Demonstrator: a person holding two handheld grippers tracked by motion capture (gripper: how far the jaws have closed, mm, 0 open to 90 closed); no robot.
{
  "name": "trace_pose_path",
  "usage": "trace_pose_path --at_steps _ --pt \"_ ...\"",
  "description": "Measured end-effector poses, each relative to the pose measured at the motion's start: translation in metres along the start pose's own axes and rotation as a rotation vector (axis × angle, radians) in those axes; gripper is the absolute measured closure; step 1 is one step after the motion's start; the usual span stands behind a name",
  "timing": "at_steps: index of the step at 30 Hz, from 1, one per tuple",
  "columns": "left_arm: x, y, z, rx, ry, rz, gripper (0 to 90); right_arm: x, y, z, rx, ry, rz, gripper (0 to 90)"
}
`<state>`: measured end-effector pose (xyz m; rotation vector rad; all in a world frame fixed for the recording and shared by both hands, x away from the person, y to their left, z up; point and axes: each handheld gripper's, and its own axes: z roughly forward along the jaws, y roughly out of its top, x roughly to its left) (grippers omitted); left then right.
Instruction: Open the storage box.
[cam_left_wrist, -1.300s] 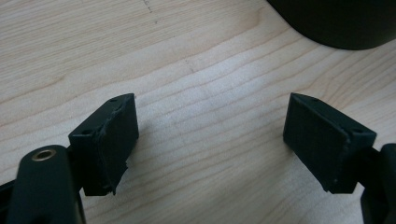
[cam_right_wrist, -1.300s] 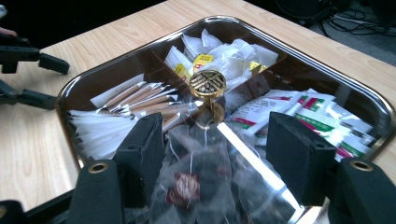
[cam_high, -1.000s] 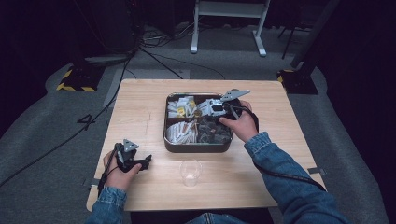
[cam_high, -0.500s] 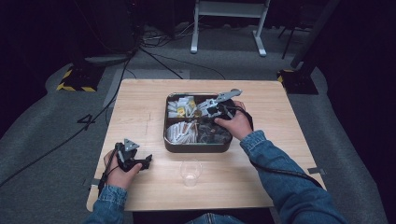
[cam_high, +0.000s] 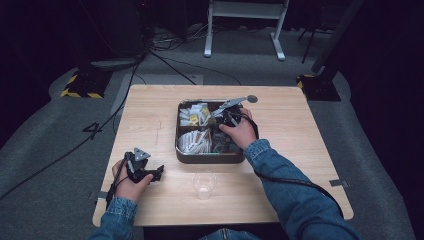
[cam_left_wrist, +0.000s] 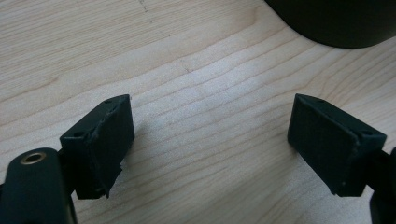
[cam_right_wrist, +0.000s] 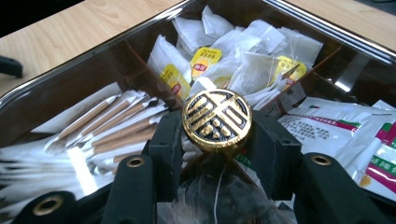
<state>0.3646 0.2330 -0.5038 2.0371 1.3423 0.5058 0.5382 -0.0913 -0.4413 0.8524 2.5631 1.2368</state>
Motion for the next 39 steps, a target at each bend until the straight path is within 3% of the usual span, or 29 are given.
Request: trace_pose_path --at_steps 10,13,14,18,25,31,39 --pt "0.000 0.000 0.000 0.000 0.000 0.002 15.3 0.006 0.001 0.002 0.001 -0.046 -0.012 57.9" --pt "0.000 0.000 0.000 0.000 0.000 0.003 15.3 0.011 0.001 0.003 -0.005 -0.081 0.040 58.2" --pt "0.000 0.000 0.000 0.000 0.000 0.003 15.3 0.014 0.001 0.003 -0.010 -0.104 0.087 58.3" --pt "0.000 0.000 0.000 0.001 -0.001 0.005 15.3 0.021 0.001 0.005 -0.014 -0.152 0.091 58.5" --pt "-0.001 0.000 0.000 0.002 -0.001 0.003 15.3 0.022 0.000 0.004 -0.029 -0.160 0.130 58.7" --pt "-0.002 0.000 0.000 0.000 0.004 0.001 15.5 0.026 0.007 -0.003 -0.035 -0.178 0.093 58.8" --pt "-0.002 0.000 0.000 -0.001 0.003 -0.001 15.6 0.023 0.023 -0.033 -0.090 -0.186 0.074 58.8"
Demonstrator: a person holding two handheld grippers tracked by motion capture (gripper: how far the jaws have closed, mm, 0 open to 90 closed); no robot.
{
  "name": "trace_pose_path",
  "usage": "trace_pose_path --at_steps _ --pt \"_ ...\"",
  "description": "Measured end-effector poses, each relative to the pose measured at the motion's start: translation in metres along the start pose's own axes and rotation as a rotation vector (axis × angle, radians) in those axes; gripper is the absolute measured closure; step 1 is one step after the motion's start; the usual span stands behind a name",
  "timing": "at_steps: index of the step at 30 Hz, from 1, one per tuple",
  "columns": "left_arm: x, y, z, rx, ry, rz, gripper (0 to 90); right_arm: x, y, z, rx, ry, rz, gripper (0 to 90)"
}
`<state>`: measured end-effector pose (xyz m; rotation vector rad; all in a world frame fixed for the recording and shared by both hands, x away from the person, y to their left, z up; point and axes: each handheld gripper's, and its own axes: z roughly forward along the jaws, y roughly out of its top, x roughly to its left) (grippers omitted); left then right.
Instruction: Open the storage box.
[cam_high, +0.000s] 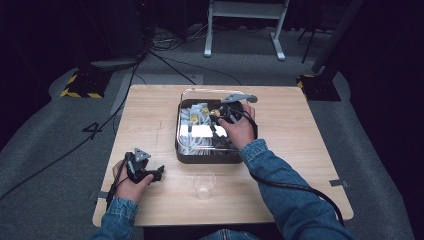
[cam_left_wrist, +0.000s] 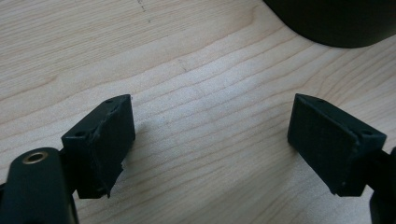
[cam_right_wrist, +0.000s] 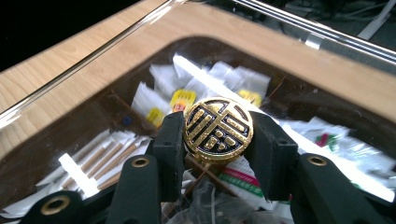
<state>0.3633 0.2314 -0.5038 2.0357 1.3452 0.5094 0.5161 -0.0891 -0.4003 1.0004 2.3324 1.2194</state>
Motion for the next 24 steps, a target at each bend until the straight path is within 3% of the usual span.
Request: trace_pose_path --at_steps 7,13,17,20,24 --pt "0.001 0.000 -0.001 -0.005 0.005 -0.010 18.7 -0.011 0.010 -0.030 -0.042 0.010 -0.048 58.8" --pt "0.004 0.001 -0.005 -0.012 0.022 -0.020 22.5 -0.019 0.009 -0.048 -0.054 0.000 -0.057 58.8" --pt "0.005 0.003 -0.008 -0.026 0.041 -0.014 22.6 -0.034 0.004 -0.063 -0.064 -0.018 -0.041 58.8" --pt "0.007 0.003 -0.008 -0.010 0.050 -0.028 23.2 -0.044 0.000 -0.073 -0.067 -0.030 -0.035 58.8" --pt "0.008 0.003 -0.007 0.003 0.061 -0.028 23.6 -0.057 -0.006 -0.087 -0.065 -0.047 -0.053 58.8"
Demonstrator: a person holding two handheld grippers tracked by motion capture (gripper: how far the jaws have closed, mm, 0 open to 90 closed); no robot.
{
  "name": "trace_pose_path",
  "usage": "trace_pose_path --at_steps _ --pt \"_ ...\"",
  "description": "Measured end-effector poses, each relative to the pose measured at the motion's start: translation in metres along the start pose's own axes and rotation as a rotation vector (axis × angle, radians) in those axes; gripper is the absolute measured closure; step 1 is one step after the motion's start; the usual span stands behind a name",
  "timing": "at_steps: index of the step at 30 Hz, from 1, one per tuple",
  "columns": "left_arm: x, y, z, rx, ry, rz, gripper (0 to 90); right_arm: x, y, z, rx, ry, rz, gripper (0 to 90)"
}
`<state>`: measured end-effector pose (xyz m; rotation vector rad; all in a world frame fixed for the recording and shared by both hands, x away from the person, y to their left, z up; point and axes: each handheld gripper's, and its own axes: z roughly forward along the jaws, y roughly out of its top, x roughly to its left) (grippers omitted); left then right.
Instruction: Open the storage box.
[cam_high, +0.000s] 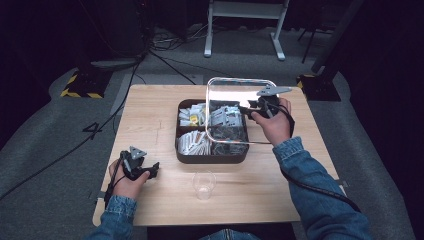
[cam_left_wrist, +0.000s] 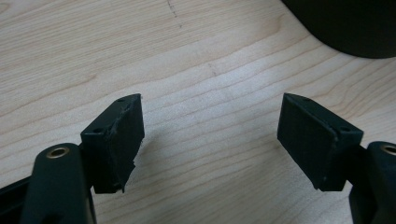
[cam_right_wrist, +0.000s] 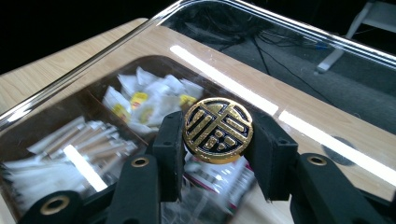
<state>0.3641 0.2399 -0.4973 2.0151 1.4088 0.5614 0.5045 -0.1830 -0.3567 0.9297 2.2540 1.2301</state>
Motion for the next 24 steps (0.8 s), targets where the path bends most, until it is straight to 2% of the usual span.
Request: trace_pose_path --at_steps 1,2,4,5,7,8,9,10,11,12,14,24 --pt "0.000 0.000 0.000 0.000 0.000 0.000 23.6 0.000 0.000 0.000 0.000 0.000 0.000 58.8" --pt "-0.001 -0.001 0.000 0.013 0.009 0.009 23.6 -0.007 -0.003 -0.006 0.004 -0.016 -0.003 58.8" --pt "-0.001 -0.002 0.000 0.016 0.013 0.012 23.6 -0.011 -0.005 -0.009 0.008 -0.024 -0.002 58.8" --pt "-0.001 -0.002 0.000 0.016 0.016 0.018 23.4 -0.020 -0.008 -0.014 0.010 -0.038 0.005 58.8" --pt "-0.001 -0.003 -0.002 0.019 0.024 0.019 23.3 -0.024 -0.010 -0.017 0.013 -0.045 0.009 58.8" --pt "-0.001 -0.004 -0.002 0.013 0.023 0.008 23.1 -0.031 -0.013 -0.022 0.017 -0.060 0.016 58.8" --pt "-0.001 -0.004 -0.002 0.013 0.023 0.008 23.2 -0.031 -0.013 -0.022 0.017 -0.060 0.016 58.8" --pt "0.001 -0.006 -0.001 0.009 0.014 -0.028 23.2 -0.038 -0.016 -0.026 0.019 -0.073 0.027 58.8" --pt "0.001 -0.006 -0.001 0.009 0.014 -0.028 23.1 -0.041 -0.018 -0.028 0.018 -0.081 0.031 58.8" --pt "0.002 -0.007 -0.001 0.002 0.009 -0.046 23.1 -0.041 -0.018 -0.028 0.018 -0.081 0.031 58.8" --pt "0.003 -0.009 0.000 -0.015 0.011 -0.044 20.3 -0.051 -0.022 -0.033 0.018 -0.102 0.048 58.8" --pt "0.003 -0.008 0.000 -0.012 0.012 -0.044 19.6 -0.079 -0.037 -0.047 0.024 -0.162 0.091 58.8"
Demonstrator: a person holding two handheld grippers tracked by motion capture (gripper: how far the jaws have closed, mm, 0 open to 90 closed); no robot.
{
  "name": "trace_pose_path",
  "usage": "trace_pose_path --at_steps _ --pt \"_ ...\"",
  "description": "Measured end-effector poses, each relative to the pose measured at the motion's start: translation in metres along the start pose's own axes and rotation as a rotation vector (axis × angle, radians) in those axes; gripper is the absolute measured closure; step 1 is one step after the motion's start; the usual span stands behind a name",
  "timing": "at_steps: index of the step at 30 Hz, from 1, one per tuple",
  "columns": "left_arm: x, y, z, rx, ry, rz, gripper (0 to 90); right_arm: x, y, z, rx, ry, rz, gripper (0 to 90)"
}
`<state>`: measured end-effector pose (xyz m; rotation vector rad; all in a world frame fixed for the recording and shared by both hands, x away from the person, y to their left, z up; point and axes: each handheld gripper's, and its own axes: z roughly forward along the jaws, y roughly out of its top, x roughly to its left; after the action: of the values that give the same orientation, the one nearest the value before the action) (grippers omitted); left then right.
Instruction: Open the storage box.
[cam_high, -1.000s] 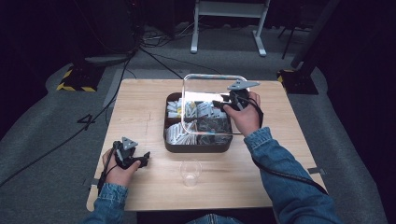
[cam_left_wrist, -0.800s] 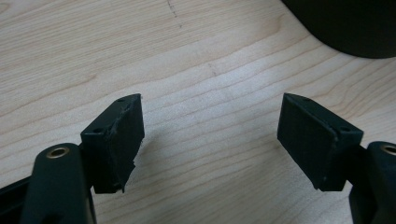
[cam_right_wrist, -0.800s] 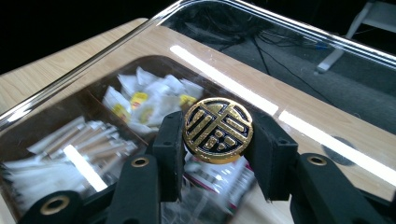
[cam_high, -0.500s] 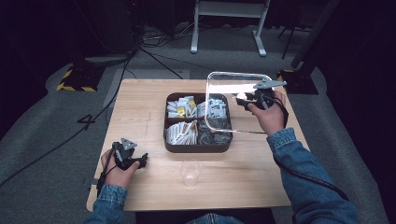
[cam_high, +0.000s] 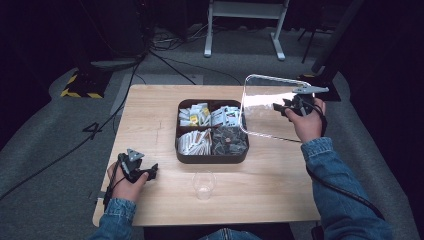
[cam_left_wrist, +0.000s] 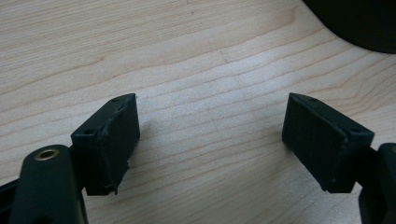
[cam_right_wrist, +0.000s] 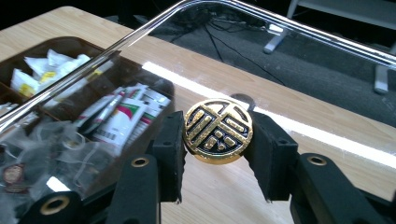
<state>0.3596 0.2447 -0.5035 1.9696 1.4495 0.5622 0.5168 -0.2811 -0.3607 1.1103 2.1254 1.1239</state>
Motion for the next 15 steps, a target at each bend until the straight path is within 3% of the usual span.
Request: trace_pose_path --at_steps 15 --pt "0.000 0.000 0.000 0.000 0.001 -0.004 19.1 -0.045 -0.030 0.014 0.017 -0.020 0.048 58.7"
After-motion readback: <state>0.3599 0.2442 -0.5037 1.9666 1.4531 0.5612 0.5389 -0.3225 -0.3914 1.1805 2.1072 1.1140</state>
